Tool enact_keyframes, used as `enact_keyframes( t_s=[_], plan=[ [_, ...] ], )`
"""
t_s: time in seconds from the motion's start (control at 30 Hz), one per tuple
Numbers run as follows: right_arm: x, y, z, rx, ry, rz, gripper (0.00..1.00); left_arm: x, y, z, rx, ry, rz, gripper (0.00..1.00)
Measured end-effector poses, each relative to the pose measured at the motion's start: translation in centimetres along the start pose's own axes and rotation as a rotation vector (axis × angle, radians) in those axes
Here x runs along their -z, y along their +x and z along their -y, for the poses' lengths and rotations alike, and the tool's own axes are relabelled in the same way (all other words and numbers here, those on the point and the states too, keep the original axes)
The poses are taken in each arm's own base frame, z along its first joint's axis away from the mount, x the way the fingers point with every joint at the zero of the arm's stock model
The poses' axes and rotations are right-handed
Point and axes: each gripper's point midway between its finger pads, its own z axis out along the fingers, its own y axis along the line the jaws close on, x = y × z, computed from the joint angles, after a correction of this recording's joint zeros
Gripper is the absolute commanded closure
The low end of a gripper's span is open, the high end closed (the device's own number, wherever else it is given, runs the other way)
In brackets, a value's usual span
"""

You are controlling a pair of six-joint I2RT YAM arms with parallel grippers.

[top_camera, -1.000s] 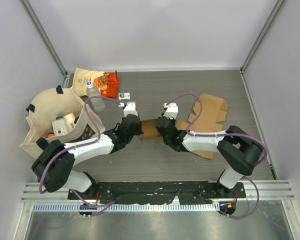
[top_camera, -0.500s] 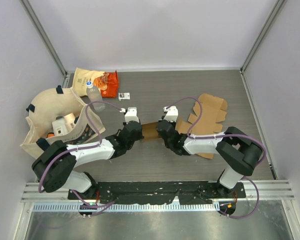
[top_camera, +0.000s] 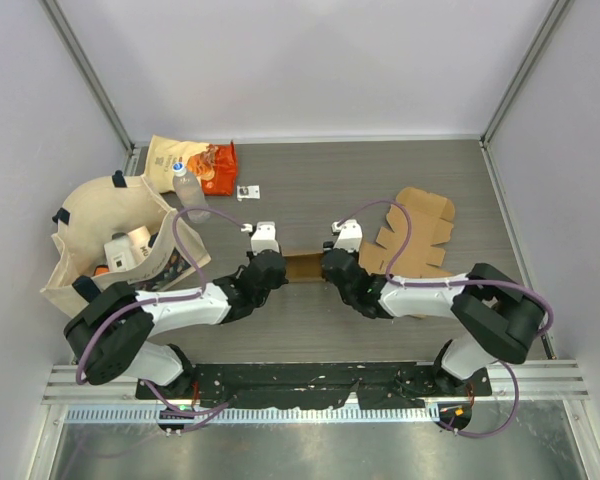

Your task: Fold the paper box

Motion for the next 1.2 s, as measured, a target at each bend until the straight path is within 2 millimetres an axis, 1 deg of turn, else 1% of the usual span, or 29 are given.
enact_keyframes(
  t_s=[0.03,0.1,0.2,0.3,0.37,0.4,0.43,0.5,0.57,0.63,0.7,0.77,0.83,0.9,1.0,1.03,1.1,1.17,1.2],
  plan=[
    [0.3,0.2,0.2,0.002,-0.001,-0.017,0.49,0.0,0.1,-0.1,-0.005,-0.006,-0.003,1.00],
    [1.3,0.6,0.6,0.012,0.003,-0.068,0.47,0.1,0.4,-0.3,-0.012,-0.013,-0.009,1.00],
    [3.3,0.6,0.9,0.003,-0.016,-0.143,0.34,0.2,0.7,-0.4,-0.021,-0.019,-0.015,1.00],
    [5.9,0.1,1.5,-0.040,-0.050,-0.201,0.32,0.3,0.8,-0.8,-0.030,-0.038,-0.016,1.00],
    [7.6,-0.2,1.4,-0.107,-0.095,-0.250,0.32,0.3,0.9,-1.0,-0.033,-0.050,-0.016,1.00],
    [8.3,-0.4,1.2,-0.156,-0.115,-0.271,0.29,0.3,0.9,-1.1,-0.035,-0.054,-0.015,1.00],
    [8.8,-0.7,0.9,-0.194,-0.132,-0.286,0.23,0.4,0.9,-1.1,-0.035,-0.056,-0.015,1.00],
    [9.9,-2.0,0.1,-0.342,-0.171,-0.305,0.23,0.5,1.1,-1.2,-0.040,-0.062,-0.019,1.00],
    [10.5,-3.2,-0.6,-0.482,-0.207,-0.317,0.24,0.5,1.3,-1.2,-0.044,-0.070,-0.021,1.00],
    [10.6,-4.6,-1.4,-0.651,-0.237,-0.330,0.28,0.6,1.6,-1.4,-0.059,-0.087,-0.030,1.00],
    [10.2,-5.5,-2.0,-0.800,-0.262,-0.332,0.29,0.6,1.8,-1.5,-0.073,-0.107,-0.036,1.00],
    [9.9,-5.5,-2.7,-0.943,-0.270,-0.359,0.30,0.5,2.0,-1.6,-0.083,-0.128,-0.040,1.00],
    [9.3,-5.0,-3.3,-1.048,-0.261,-0.388,0.31,0.5,2.0,-1.6,-0.083,-0.143,-0.039,1.00],
    [8.6,-4.5,-4.0,-1.123,-0.244,-0.422,0.32,0.6,2.1,-1.6,-0.083,-0.155,-0.038,1.00],
    [7.4,-3.7,-4.7,-1.195,-0.211,-0.464,0.37,0.6,2.1,-1.6,-0.088,-0.169,-0.040,1.00],
    [7.1,-3.5,-4.8,-1.211,-0.202,-0.469,0.44,0.6,2.1,-1.6,-0.090,-0.173,-0.041,1.00],
    [6.5,-3.4,-5.1,-1.251,-0.193,-0.474,0.48,0.7,2.1,-1.6,-0.096,-0.178,-0.041,1.00],
    [6.0,-3.4,-5.4,-1.277,-0.191,-0.477,0.56,0.7,2.1,-1.7,-0.098,-0.183,-0.040,1.00],
    [5.7,-3.3,-5.6,-1.288,-0.188,-0.479,0.57,0.7,2.1,-1.8,-0.100,-0.186,-0.041,1.00]
  ],
)
